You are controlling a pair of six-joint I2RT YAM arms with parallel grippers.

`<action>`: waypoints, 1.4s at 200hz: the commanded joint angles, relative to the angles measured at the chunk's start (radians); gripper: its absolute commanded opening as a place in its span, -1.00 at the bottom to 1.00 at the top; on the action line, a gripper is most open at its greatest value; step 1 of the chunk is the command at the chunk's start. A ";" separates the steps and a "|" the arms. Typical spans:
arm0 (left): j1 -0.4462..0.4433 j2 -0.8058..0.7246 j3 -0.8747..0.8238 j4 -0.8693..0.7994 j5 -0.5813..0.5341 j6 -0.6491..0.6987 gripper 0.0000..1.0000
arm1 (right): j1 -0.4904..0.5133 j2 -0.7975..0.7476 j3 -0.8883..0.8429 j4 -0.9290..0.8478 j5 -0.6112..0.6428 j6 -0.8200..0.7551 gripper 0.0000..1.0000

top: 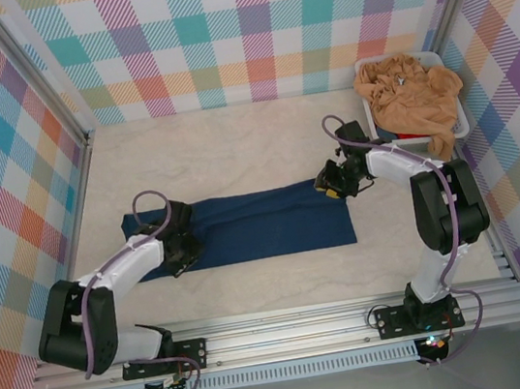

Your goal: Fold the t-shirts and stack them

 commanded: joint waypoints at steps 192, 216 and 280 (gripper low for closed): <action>0.221 0.234 0.242 -0.005 0.075 -0.115 -0.22 | -0.047 0.139 0.049 -0.218 0.147 0.177 -0.48; 0.276 0.308 0.236 -0.007 0.064 -0.103 -0.25 | -0.055 0.166 0.022 -0.289 0.177 0.156 -0.53; 0.322 0.611 0.516 -0.052 0.097 0.000 -0.20 | -0.046 0.136 -0.028 -0.362 0.147 0.163 -0.57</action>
